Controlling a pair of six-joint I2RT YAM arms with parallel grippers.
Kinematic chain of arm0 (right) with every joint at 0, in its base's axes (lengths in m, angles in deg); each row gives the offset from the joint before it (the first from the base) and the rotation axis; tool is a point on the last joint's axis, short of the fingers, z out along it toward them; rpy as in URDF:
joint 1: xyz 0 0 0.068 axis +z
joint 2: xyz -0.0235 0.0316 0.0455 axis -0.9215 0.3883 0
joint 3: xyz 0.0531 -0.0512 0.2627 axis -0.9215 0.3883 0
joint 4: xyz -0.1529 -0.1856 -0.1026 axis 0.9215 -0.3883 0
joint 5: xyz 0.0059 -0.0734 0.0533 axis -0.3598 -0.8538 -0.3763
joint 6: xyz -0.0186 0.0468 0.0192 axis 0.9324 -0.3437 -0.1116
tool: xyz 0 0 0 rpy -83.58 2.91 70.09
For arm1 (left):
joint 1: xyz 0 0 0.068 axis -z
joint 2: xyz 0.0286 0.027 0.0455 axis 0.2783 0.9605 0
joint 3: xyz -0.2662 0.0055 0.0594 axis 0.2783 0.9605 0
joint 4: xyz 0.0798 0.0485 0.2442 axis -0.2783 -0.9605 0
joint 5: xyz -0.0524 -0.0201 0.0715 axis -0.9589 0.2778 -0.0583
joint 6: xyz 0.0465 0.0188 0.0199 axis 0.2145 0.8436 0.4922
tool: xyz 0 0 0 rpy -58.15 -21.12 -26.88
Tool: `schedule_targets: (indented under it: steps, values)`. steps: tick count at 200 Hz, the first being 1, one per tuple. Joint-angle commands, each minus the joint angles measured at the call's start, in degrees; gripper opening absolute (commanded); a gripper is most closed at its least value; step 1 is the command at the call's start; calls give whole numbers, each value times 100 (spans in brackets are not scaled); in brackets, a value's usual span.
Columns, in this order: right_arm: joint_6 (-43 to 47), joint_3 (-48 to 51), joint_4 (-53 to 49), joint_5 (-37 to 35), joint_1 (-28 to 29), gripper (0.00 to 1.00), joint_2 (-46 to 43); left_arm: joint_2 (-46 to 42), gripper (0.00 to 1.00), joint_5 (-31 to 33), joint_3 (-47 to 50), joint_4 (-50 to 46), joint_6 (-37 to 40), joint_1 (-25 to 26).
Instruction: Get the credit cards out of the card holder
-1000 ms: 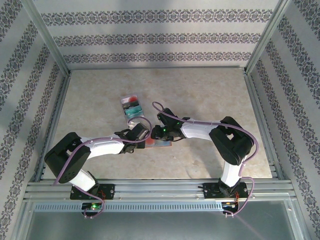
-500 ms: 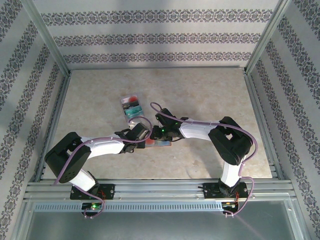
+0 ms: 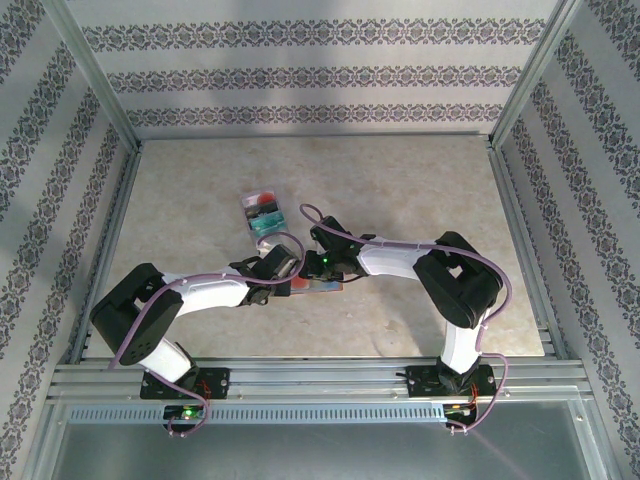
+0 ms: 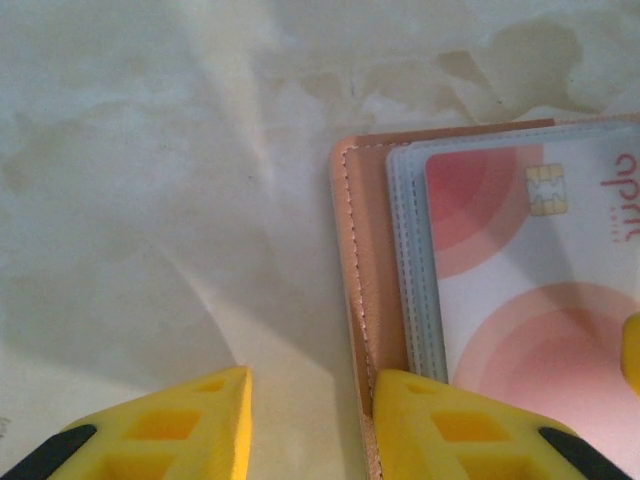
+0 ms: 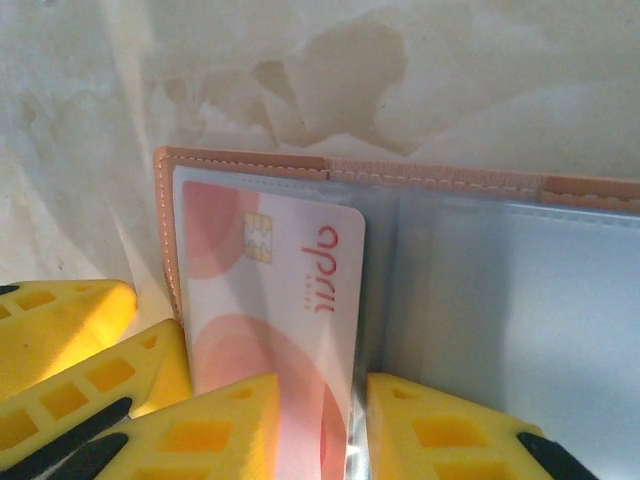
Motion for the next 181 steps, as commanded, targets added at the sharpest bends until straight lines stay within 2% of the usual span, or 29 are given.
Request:
schedule_targets:
  steps: [1,114,181]
  values:
    - [2,81,427,365,-6,29,8,451,38,-1138,50,411,63,26]
    - [-145,560,1142,813,-95,29,-425,473,40,-1199,42,457,76,26]
    - [-374,863,1830,1060,-215,29,-175,481,40,-1252,15,492,107,21]
